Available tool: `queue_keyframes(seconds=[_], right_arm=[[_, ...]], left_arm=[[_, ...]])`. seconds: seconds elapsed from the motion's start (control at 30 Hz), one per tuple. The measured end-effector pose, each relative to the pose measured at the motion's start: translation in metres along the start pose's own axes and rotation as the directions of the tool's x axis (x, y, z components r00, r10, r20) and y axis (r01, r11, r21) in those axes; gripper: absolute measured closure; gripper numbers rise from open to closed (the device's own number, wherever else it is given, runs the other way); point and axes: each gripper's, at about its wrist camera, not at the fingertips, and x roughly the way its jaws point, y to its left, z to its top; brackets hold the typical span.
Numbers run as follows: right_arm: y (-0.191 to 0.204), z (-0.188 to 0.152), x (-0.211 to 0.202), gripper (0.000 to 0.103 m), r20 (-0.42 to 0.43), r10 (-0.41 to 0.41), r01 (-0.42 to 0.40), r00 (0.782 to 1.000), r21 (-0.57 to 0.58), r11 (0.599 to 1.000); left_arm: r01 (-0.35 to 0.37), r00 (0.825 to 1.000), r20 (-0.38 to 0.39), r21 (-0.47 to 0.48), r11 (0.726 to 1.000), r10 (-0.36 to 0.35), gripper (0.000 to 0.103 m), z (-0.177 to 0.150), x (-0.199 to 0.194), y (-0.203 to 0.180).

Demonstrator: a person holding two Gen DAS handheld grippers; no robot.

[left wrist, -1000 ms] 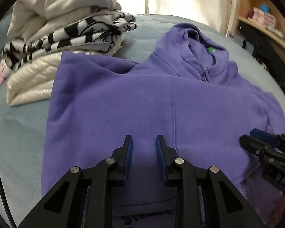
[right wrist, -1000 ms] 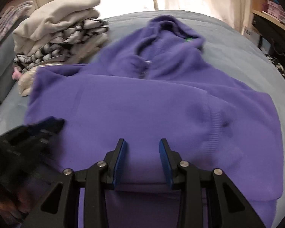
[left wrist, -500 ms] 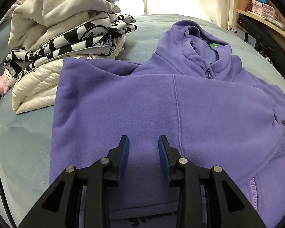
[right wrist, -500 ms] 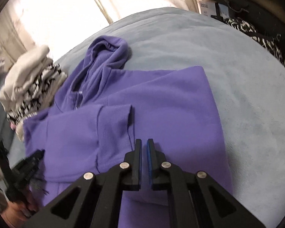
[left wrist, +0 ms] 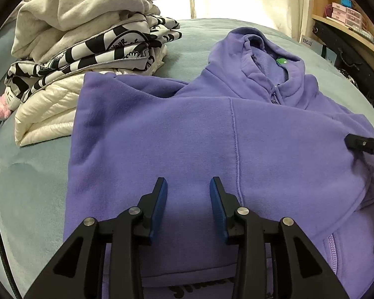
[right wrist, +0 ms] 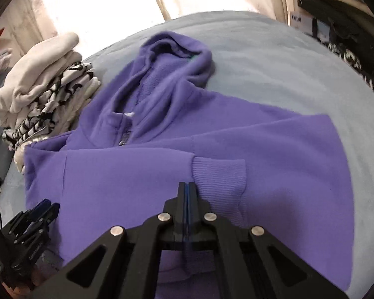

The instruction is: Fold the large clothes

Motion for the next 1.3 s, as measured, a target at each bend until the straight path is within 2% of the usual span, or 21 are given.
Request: queue_keyframes(seconds=[0.07,0.17,0.27,0.37,0.43,0.5,0.63,0.83,0.93,1.0,1.07,1.3], right_arm=[[-0.005,-0.002,-0.004,0.103,0.011,0.015,-0.016,1.0,0.021,1.0],[0.0,-0.007,-0.014,0.103,0.028,-0.032,0.032,0.999,-0.003,0.999],[-0.001,-0.012,-0.028,0.101,0.035,-0.018,0.019,0.999,-0.015,1.0],[-0.003,-0.018,-0.04,0.101,0.036,-0.009,0.009,0.999,-0.01,1.0],[-0.005,-0.022,-0.05,0.101,0.04,0.008,-0.008,0.999,-0.003,1.0],[-0.004,-0.027,-0.061,0.101,0.047,0.027,-0.027,0.999,0.002,1.0],[0.001,-0.042,-0.089,0.101,0.064,0.067,-0.067,0.996,-0.002,0.998],[0.012,-0.073,-0.136,0.1,0.092,0.11,-0.108,0.99,-0.033,0.994],[0.017,-0.089,-0.158,0.093,0.107,0.111,-0.106,0.988,-0.057,0.993],[0.02,-0.1,-0.174,0.079,0.124,0.103,-0.094,0.987,-0.078,0.993],[0.023,-0.11,-0.187,0.072,0.144,0.09,-0.076,0.986,-0.099,0.992],[0.022,-0.135,-0.214,0.07,0.158,0.086,-0.067,0.984,-0.124,0.99]], left_arm=[[0.005,1.0,0.0,-0.005,1.0,-0.005,0.068,0.0,0.0,0.001],[0.0,1.0,0.0,-0.005,1.0,0.0,0.068,-0.001,-0.001,0.001],[-0.001,1.0,0.0,-0.01,1.0,0.001,0.066,-0.001,-0.001,0.003],[-0.01,1.0,-0.001,-0.032,0.999,0.01,0.059,-0.002,-0.005,0.007],[-0.014,1.0,-0.007,-0.055,0.998,0.014,0.05,-0.004,-0.011,0.012],[-0.016,1.0,-0.02,-0.07,0.997,0.014,0.048,-0.007,-0.018,0.015],[-0.027,0.999,-0.046,-0.053,0.998,0.024,0.048,-0.021,-0.041,0.017],[-0.051,0.999,0.004,-0.012,0.999,0.051,0.039,-0.048,-0.102,0.022],[-0.047,0.998,0.032,-0.037,0.998,0.048,0.038,-0.062,-0.136,0.027],[-0.043,0.998,0.045,-0.058,0.997,0.046,0.035,-0.069,-0.155,0.031],[-0.049,0.996,0.066,-0.074,0.996,0.054,0.032,-0.077,-0.173,0.035],[-0.08,0.992,0.083,-0.112,0.99,0.09,0.029,-0.105,-0.213,0.049]])
